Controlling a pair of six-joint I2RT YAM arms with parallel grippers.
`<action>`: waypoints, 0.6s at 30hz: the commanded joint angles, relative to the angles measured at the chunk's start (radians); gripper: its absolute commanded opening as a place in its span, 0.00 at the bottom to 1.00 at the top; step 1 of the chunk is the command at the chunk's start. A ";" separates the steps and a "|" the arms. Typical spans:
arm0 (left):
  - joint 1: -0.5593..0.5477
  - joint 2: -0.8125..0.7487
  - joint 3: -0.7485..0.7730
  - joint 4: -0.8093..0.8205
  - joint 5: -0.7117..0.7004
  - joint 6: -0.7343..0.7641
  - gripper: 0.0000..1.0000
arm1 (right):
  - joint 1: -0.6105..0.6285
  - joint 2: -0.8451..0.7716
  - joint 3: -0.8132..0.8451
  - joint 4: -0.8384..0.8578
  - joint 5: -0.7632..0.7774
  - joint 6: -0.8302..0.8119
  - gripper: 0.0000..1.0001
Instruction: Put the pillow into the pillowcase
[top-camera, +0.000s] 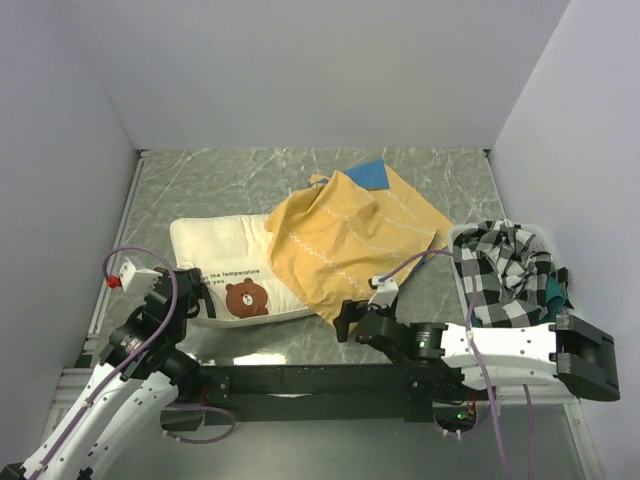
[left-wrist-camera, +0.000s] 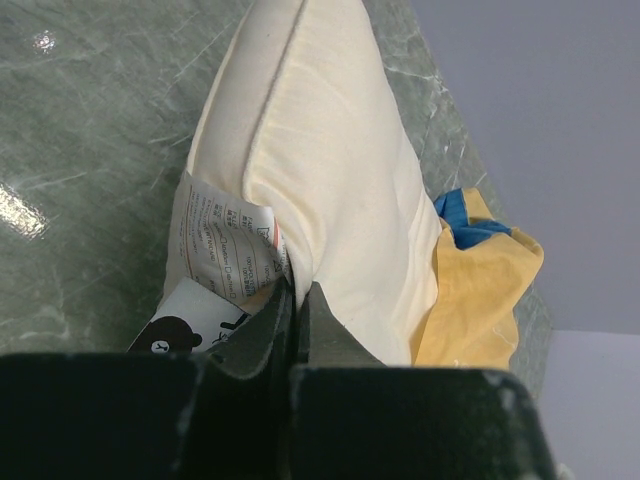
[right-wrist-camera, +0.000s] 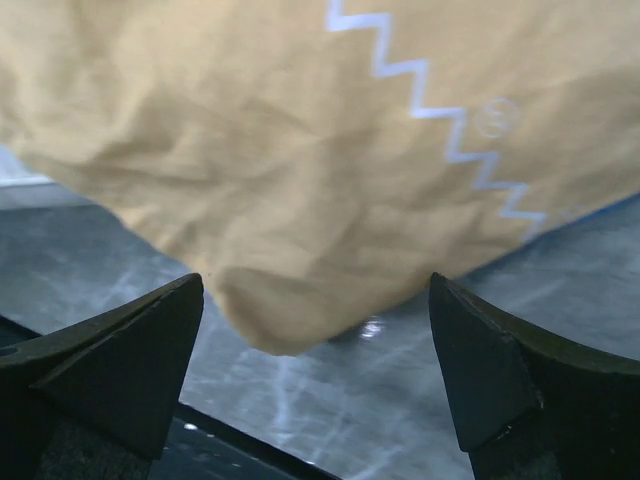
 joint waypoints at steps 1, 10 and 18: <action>-0.004 -0.019 0.051 0.094 -0.017 0.015 0.01 | 0.048 0.054 -0.013 0.202 0.089 0.079 1.00; -0.004 -0.016 0.082 0.109 -0.003 0.058 0.01 | 0.040 0.255 0.092 0.050 0.121 0.186 0.67; -0.004 0.015 0.093 0.296 0.090 0.177 0.01 | 0.115 0.333 0.685 -0.213 -0.017 -0.228 0.00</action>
